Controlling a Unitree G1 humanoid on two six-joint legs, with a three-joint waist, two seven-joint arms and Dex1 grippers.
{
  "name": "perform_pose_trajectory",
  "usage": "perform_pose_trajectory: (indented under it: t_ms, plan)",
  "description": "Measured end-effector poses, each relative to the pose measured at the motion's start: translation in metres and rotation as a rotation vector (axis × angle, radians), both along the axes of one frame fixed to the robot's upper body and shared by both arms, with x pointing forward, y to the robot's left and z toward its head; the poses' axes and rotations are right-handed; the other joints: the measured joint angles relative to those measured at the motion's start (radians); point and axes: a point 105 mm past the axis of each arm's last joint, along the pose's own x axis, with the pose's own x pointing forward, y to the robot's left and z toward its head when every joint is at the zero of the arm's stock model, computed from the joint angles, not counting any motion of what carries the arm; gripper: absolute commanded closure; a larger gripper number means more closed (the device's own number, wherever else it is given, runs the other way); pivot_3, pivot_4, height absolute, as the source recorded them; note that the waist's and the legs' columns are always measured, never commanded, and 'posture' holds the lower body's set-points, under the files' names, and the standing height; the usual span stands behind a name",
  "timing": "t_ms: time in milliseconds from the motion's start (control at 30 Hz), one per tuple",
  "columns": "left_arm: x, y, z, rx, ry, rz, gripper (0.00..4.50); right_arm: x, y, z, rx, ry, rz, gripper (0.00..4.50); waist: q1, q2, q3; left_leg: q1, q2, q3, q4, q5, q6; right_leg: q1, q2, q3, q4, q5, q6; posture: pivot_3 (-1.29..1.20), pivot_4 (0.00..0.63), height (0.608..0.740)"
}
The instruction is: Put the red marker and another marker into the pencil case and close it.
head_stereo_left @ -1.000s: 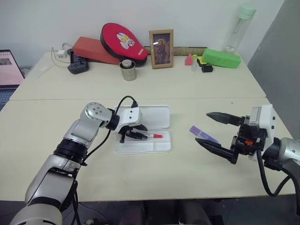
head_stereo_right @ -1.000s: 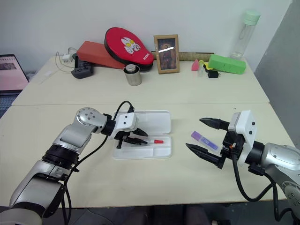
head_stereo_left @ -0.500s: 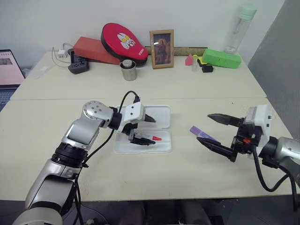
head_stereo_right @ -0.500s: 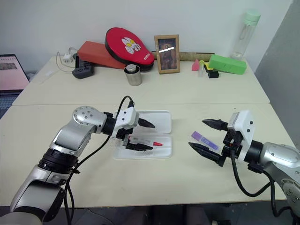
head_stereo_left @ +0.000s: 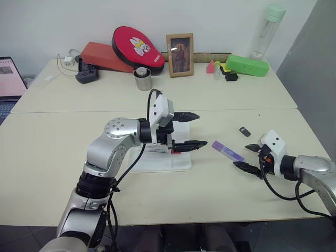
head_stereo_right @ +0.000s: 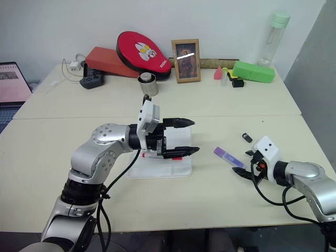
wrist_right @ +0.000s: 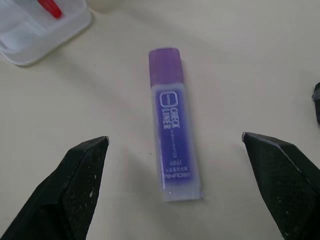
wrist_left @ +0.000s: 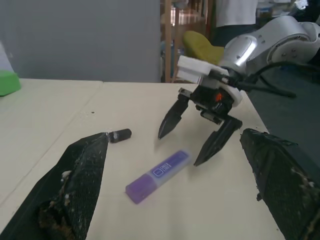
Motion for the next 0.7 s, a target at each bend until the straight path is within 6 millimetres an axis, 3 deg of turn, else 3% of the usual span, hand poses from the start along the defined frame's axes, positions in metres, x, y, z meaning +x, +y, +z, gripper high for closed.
perform_pose_trajectory:
  t_ms: [233, 267, 333, 700]
  plan:
    - [-0.0007, 0.0001, -0.005, 0.013, -0.015, 0.011, 0.03, 0.0035, -0.0029, -0.0107, -0.025, 0.043, 0.015, 0.0, 0.003, 0.0, 0.0, -0.001, 0.0, 0.0, 0.0, 0.0, 0.0, 0.0, 0.0, 0.0, -0.001, 0.0, 0.0, 0.0, 0.15, 0.74]
    - [-0.0011, -0.0004, -0.005, 0.013, -0.019, 0.009, 0.0, 0.0036, -0.0026, -0.0108, -0.031, 0.044, 0.02, 0.36, 0.003, 0.0, 0.0, -0.001, 0.0, 0.0, 0.0, 0.0, 0.0, 0.0, 0.0, 0.0, -0.001, 0.0, 0.0, 0.0, 0.15, 0.74]
    - [-0.0012, -0.0008, -0.0051, 0.014, -0.021, 0.01, 0.0, 0.0032, -0.0023, -0.0111, -0.037, 0.048, 0.025, 0.51, 0.003, 0.0, 0.0, 0.0, 0.0, 0.0, 0.0, 0.0, 0.0, 0.0, 0.0, 0.0, 0.0, 0.0, 0.0, 0.0, 0.15, 0.74]
    - [-0.0011, -0.0002, -0.005, 0.019, -0.024, 0.011, 0.0, 0.0014, -0.0019, -0.0113, -0.05, 0.075, 0.029, 3.34, 0.003, 0.0, 0.0, 0.0, 0.0, 0.0, 0.0, 0.0, 0.0, 0.0, 0.0, 0.0, -0.001, 0.0, 0.0, 0.0, 0.15, 0.74]
